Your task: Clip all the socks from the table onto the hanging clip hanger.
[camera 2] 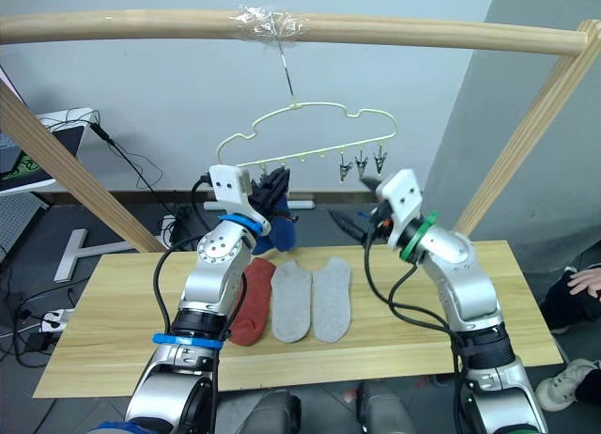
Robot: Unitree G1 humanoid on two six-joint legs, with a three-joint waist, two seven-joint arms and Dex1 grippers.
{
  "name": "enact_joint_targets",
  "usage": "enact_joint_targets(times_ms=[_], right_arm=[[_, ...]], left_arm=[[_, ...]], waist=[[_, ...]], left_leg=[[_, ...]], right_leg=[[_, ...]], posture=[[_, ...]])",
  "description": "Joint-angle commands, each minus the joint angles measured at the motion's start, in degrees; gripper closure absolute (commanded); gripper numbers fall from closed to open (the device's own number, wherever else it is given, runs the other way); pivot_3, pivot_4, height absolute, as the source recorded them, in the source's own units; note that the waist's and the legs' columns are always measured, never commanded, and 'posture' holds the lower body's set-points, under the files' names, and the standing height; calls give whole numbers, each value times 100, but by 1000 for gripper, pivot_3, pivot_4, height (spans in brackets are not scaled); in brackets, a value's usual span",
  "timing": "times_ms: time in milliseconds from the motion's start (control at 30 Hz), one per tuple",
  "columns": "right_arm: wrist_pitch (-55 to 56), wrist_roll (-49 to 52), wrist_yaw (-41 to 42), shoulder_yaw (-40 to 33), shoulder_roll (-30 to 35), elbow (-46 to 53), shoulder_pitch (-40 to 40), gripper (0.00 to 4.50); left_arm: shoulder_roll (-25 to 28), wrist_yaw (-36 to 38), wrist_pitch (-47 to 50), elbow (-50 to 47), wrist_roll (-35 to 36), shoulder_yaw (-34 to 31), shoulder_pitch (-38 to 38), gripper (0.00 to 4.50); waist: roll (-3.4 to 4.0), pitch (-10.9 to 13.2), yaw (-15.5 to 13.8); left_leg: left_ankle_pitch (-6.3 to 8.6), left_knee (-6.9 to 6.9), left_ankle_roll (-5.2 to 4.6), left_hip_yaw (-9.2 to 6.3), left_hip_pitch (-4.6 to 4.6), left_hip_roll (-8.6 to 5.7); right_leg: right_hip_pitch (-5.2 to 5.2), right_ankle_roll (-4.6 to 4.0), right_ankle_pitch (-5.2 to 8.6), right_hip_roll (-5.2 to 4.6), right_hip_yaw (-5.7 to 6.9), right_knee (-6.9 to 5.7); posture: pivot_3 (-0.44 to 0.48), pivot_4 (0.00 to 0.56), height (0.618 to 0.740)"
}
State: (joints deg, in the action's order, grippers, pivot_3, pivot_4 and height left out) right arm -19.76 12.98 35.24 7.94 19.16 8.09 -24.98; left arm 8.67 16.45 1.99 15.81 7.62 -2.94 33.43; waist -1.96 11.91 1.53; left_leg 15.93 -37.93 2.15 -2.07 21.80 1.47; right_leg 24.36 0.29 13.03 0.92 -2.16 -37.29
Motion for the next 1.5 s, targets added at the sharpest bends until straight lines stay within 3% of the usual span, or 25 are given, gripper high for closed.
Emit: enact_joint_targets(times_ms=[33, 167, 367, 533, 733, 1033, 1167, 1500], right_arm=[[-96, -373, -192, 451, -147, -168, 242, 0], [-188, -574, -296, 600, -278, -398, 279, 0], [-313, -964, -623, 958, -914, -1803, 137, 0], [329, -1385, -869, 1065, -1270, -3435, -217, 0], [247, -1295, -910, 836, -1638, -3935, -379, 0], [532, -1866, -820, 1151, -1582, -4470, -386, 0], [705, -2082, -638, 1345, -1429, -4566, -286, 917], [1241, -2296, -238, 1514, -978, -4420, -9, 4477]], left_arm=[[54, 248, 394, -548, 426, -151, -200, 4495], [152, 341, 647, -835, 530, -180, -331, 4495], [354, 302, 894, -1173, 547, -240, -622, 4495], [312, 213, 940, -1313, 481, -153, -670, 4495], [367, 153, 986, -1465, 444, -189, -838, 4495], [386, 99, 1062, -1555, 416, -161, -847, 4495], [397, 131, 1070, -1590, 380, -114, -864, 4500], [408, 173, 1110, -1569, 425, -135, -848, 4500]], waist=[[0, 0, 6], [1, 0, 20], [1, 0, 21], [1, 0, 14], [1, 0, 22], [1, 0, 4], [2, -1, 4], [0, -5, -3]], left_leg=[[0, 0, 0, 0, 0, 0], [-1, -5, 1, 3, -4, -1], [-1, -4, 1, 8, -30, 1], [-2, -6, 1, 19, -36, -4], [-1, -2, 1, 26, -37, 2], [-1, -3, 1, 26, -40, -1], [-1, -2, 1, 25, -43, 0], [-1, 0, 1, 40, -77, -4]], right_leg=[[0, 0, 0, 0, 0, 0], [1, 0, 0, 0, -4, -10], [-3, 24, 18, 4, -9, -41], [-4, 24, 19, 4, -15, -51], [-2, 24, 19, 2, -22, -49], [-3, 25, 19, 2, -21, -55], [-4, 26, 19, 2, -22, -55], [-31, 27, 20, 2, -22, -56]], posture=[[-17, 203, 740], [-6, 203, 740], [22, 203, 740], [50, 202, 740], [70, 202, 740], [85, 198, 740], [85, 194, 740], [80, 180, 740]])
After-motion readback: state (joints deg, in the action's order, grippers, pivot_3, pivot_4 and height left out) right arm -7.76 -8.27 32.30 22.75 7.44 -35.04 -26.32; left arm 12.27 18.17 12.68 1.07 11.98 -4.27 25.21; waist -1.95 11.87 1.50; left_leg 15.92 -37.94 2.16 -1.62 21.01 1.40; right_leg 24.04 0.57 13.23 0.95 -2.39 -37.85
